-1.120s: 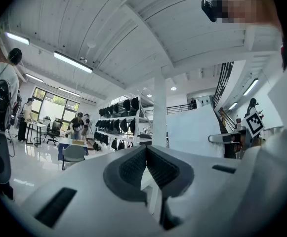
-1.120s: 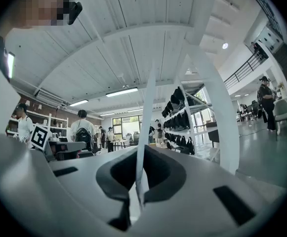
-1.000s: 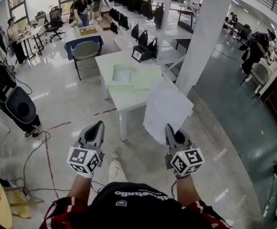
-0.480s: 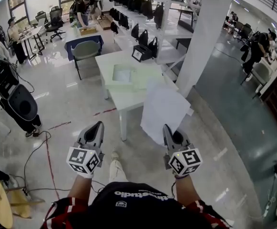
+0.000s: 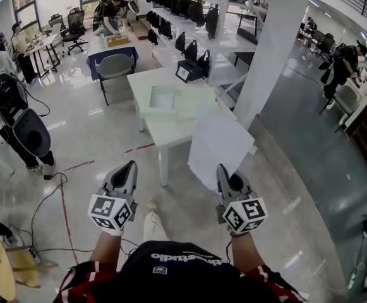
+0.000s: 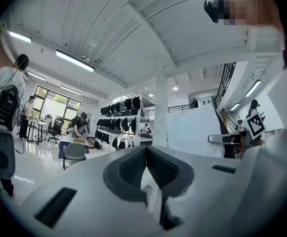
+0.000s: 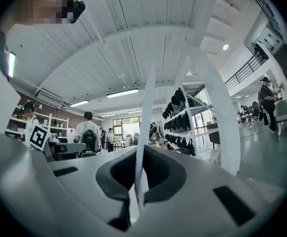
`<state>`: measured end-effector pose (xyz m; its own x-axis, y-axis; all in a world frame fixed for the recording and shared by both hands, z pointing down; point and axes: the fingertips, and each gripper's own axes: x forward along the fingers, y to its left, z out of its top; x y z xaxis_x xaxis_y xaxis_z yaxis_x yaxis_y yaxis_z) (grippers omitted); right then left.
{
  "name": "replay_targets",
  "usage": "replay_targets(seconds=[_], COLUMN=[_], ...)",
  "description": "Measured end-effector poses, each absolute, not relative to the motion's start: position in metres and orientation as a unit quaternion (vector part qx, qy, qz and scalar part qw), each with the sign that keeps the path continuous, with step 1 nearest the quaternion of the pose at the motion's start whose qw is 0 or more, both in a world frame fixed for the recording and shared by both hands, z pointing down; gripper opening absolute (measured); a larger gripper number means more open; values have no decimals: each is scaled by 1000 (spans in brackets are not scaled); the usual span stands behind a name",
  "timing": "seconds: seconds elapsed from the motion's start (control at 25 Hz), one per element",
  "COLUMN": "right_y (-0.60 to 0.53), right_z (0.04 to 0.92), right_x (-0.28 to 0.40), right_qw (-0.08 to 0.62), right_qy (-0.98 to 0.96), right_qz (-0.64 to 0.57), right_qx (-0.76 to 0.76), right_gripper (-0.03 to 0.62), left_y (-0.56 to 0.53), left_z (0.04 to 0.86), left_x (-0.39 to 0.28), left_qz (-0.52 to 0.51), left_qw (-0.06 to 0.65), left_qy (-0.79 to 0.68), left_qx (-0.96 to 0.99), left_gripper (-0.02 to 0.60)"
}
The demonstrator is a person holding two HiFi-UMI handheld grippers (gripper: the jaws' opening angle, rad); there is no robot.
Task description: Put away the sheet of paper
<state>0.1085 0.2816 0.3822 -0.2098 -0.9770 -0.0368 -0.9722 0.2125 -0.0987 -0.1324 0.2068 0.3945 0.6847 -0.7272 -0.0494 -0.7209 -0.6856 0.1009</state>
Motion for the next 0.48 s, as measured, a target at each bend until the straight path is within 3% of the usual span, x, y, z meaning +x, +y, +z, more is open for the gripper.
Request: replay_targets(seconds=[0.48], right_y=[277], right_z=[388], right_x=[114], right_qw=[41], right_qy=[778], right_qz=[-35], right_qx=[-626], right_gripper=[3], left_y=[203], left_z=[401], left_x=[-126], left_qz=[-46], left_qw=[45], left_qy=[-393], left_qx=[917], left_gripper=[5])
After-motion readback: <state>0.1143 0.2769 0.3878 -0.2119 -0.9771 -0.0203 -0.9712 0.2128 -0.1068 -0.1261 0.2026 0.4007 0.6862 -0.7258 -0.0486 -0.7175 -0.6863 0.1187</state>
